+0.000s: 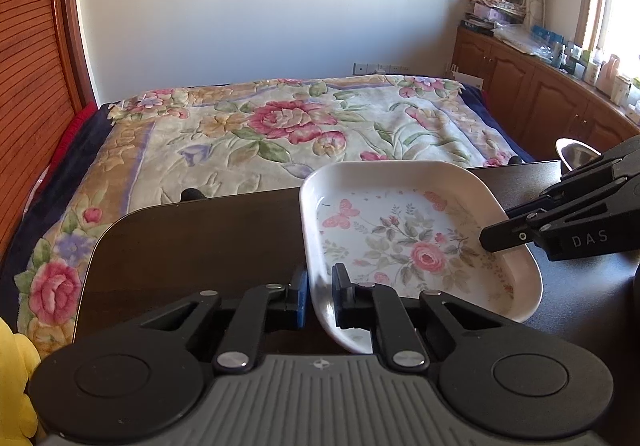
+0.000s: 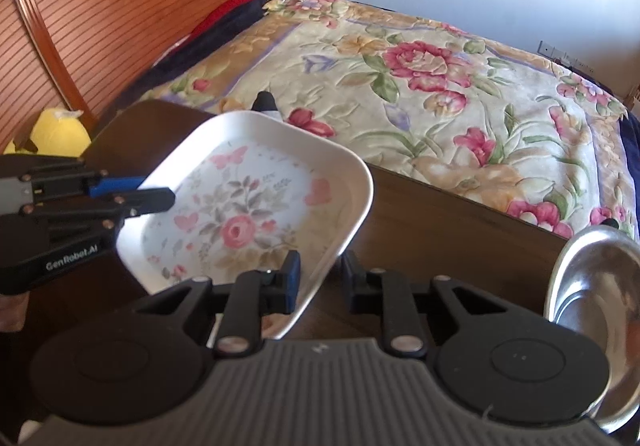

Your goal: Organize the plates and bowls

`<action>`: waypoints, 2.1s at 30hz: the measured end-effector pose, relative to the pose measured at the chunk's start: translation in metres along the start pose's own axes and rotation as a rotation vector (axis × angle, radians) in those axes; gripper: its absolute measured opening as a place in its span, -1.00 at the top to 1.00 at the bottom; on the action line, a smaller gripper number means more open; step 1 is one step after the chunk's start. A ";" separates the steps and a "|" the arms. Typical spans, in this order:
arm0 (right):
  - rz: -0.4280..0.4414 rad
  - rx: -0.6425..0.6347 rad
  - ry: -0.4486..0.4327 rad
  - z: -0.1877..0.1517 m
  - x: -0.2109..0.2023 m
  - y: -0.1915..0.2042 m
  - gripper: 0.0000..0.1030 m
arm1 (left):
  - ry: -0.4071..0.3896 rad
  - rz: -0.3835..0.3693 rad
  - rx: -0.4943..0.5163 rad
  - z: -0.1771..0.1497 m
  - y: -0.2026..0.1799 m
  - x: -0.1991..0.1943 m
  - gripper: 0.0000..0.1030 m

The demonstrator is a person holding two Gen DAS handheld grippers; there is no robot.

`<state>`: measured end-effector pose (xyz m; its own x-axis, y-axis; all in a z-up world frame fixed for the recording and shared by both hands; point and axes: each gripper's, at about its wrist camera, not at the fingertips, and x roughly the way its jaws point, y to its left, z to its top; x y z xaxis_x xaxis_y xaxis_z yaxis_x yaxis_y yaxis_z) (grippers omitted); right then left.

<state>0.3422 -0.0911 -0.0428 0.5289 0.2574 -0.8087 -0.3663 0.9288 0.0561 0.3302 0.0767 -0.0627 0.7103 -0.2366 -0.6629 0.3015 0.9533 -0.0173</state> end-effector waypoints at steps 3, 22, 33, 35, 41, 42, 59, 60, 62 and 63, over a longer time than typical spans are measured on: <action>-0.002 0.000 0.002 0.000 0.000 -0.001 0.63 | 0.000 0.000 0.005 0.000 0.001 0.000 0.73; 0.000 0.012 0.005 -0.005 -0.003 -0.004 0.73 | 0.019 0.009 0.017 -0.009 -0.008 -0.012 0.74; 0.004 0.020 -0.033 -0.011 -0.027 -0.004 0.75 | -0.006 0.018 0.039 -0.011 -0.026 -0.049 0.74; 0.002 0.017 -0.040 -0.014 -0.032 -0.004 0.75 | -0.010 0.021 0.046 -0.012 -0.028 -0.057 0.74; -0.006 -0.002 -0.064 -0.022 -0.053 0.001 0.75 | -0.033 0.022 0.055 -0.015 -0.036 -0.083 0.74; -0.004 -0.003 -0.070 -0.024 -0.057 0.002 0.75 | -0.038 0.023 0.058 -0.016 -0.037 -0.088 0.74; 0.003 -0.035 -0.101 -0.065 -0.101 0.024 0.75 | -0.064 0.003 0.075 -0.056 -0.060 -0.142 0.74; 0.004 -0.036 -0.103 -0.067 -0.103 0.025 0.75 | -0.067 0.002 0.076 -0.058 -0.061 -0.145 0.74; 0.006 -0.037 -0.105 -0.071 -0.106 0.027 0.74 | -0.071 0.001 0.078 -0.062 -0.063 -0.151 0.75; 0.007 -0.038 -0.108 -0.075 -0.109 0.027 0.74 | -0.073 0.001 0.080 -0.064 -0.064 -0.154 0.75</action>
<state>0.2169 -0.1145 0.0030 0.6046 0.2931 -0.7406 -0.3979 0.9166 0.0379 0.1607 0.0638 -0.0073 0.7545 -0.2514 -0.6063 0.3481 0.9364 0.0450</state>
